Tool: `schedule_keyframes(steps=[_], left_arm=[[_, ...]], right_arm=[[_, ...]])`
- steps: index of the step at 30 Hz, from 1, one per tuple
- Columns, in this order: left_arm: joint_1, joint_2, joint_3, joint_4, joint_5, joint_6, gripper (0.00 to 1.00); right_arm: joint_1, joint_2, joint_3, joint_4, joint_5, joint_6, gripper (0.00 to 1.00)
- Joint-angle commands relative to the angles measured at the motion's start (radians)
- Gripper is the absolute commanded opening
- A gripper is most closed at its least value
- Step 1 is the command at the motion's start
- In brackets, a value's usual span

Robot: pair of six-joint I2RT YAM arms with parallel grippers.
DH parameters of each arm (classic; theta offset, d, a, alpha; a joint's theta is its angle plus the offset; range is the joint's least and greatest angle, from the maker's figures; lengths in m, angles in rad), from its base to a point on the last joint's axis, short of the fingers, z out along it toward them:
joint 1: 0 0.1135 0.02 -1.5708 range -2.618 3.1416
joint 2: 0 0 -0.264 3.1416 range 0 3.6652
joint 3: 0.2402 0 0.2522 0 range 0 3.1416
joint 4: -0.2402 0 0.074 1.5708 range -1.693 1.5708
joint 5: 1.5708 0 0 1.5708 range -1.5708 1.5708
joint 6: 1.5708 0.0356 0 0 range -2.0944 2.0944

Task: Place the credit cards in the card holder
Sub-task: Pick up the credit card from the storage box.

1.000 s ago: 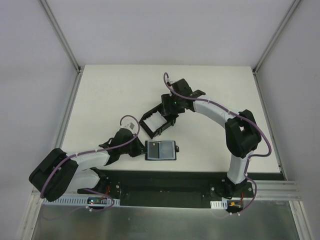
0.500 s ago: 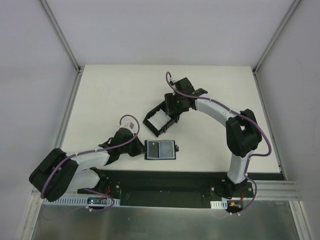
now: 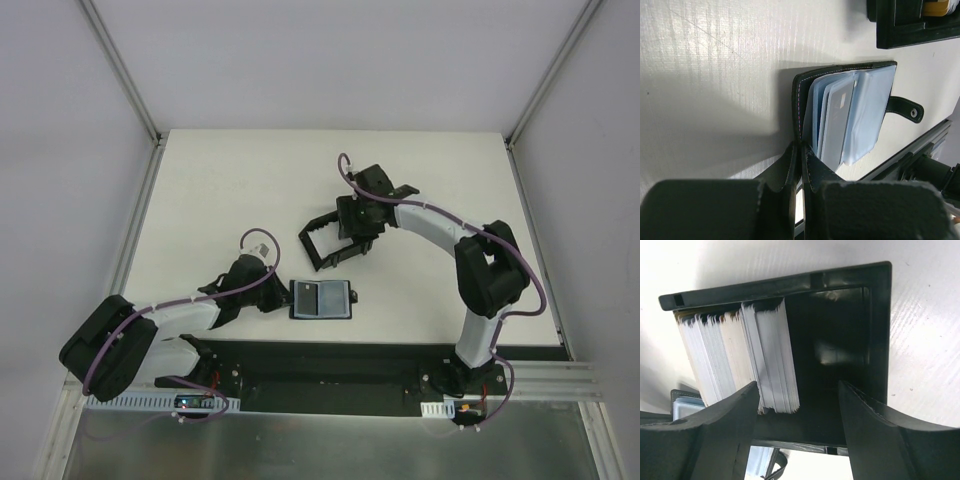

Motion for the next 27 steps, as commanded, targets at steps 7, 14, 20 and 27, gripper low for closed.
schedule_keyframes(steps=[7, 14, 20, 27], left_arm=[[0.015, 0.024, -0.018, -0.137, -0.049, 0.054, 0.00], [0.015, 0.017, -0.023, -0.137, -0.050, 0.055, 0.00], [0.015, 0.024, -0.020, -0.137, -0.050, 0.057, 0.00], [0.015, 0.027, -0.020, -0.137, -0.050, 0.058, 0.00]], right_arm=[[-0.006, 0.072, 0.164, -0.038, -0.110, -0.077, 0.71], [-0.007, 0.126, 0.184, -0.046, -0.121, -0.082, 0.75], [-0.006, 0.133, 0.147, -0.021, -0.166, -0.071, 0.79], [-0.006, 0.152, 0.129, -0.023, -0.187, -0.042, 0.81]])
